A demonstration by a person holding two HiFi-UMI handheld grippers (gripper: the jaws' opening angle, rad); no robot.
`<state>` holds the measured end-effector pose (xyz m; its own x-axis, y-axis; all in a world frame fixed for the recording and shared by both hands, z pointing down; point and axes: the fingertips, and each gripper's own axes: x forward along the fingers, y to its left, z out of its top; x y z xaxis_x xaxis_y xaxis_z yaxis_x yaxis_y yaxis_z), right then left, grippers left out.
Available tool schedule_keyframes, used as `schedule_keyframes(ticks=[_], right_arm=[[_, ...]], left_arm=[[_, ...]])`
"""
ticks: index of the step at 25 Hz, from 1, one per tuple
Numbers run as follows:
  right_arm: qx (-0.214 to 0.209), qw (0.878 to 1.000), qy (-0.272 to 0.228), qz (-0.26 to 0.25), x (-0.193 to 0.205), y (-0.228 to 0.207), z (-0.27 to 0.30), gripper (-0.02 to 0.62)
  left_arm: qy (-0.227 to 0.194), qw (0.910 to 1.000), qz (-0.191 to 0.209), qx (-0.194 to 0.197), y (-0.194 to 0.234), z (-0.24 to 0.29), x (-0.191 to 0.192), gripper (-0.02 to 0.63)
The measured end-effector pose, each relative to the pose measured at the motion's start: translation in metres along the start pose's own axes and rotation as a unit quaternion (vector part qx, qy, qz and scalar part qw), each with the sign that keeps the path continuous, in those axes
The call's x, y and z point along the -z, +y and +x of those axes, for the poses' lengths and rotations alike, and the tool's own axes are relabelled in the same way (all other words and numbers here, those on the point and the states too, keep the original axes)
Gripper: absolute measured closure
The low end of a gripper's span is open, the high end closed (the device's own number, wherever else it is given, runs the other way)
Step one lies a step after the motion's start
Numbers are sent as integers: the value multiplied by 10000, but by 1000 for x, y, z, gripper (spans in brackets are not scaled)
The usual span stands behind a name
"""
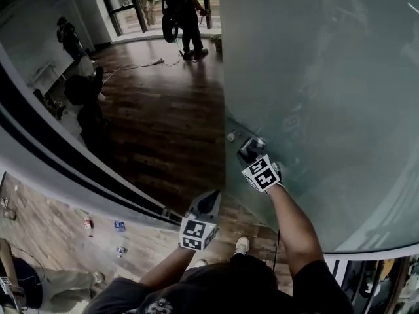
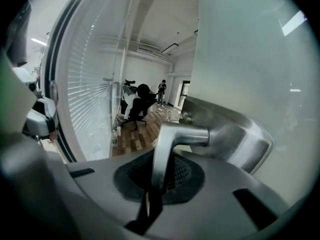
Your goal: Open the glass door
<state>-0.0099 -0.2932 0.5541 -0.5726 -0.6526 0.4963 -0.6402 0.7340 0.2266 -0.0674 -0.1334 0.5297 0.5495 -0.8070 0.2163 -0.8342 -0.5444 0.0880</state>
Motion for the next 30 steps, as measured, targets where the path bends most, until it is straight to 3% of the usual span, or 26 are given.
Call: schedule_keyframes(ticks=[3,7,13,17,30], right_arm=[[200,9996,169,110,13,-40,16,578],[464,9979,301,325,28,-93,23,578],[912,9929,441,619,58,-191,26,578],[1232,9876,556,793,72,-248,29,579],[2102,9649,1087,1139,128,-414,8,578]], left_arm=[[-2,10000,-2,-79,7,29,6,600],[-75,9992,308,-233,9,60,8,600],[121,9993,87,-333,-8,119,-2,600],[-132,9990,235,-342,-10,151,-16,600],[5,10000,8,55,3,247,-38,600]])
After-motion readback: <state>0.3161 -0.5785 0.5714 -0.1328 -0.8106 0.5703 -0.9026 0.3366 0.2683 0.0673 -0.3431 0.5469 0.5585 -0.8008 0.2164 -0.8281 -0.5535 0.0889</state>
